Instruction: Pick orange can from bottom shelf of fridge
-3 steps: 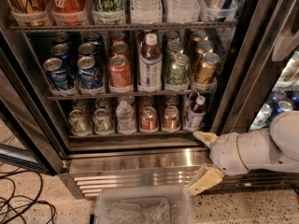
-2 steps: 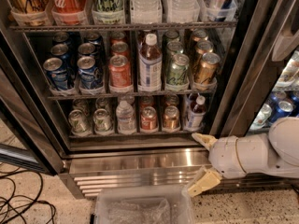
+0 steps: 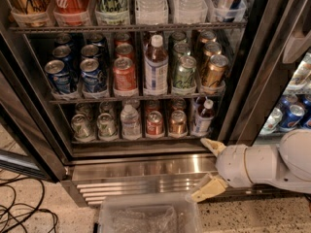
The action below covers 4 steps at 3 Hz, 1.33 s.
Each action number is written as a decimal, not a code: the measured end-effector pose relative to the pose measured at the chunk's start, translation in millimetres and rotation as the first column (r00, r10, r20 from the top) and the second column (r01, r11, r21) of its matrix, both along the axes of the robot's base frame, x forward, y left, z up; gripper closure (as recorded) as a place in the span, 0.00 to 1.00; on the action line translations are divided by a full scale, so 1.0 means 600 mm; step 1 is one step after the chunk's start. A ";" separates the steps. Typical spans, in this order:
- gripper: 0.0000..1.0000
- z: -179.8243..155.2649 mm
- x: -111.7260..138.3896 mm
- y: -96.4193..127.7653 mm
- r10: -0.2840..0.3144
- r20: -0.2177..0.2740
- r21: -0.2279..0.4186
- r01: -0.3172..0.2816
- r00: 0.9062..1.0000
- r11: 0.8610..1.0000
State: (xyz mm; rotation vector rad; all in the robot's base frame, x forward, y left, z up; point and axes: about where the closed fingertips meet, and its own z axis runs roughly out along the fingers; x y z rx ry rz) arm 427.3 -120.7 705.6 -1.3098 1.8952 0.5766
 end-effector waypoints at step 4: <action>0.00 -0.049 0.127 0.048 -0.272 0.143 0.122 0.256 0.952 0.959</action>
Offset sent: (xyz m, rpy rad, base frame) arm 0.0304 -0.0054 -0.0132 0.0467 -0.0855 -0.2363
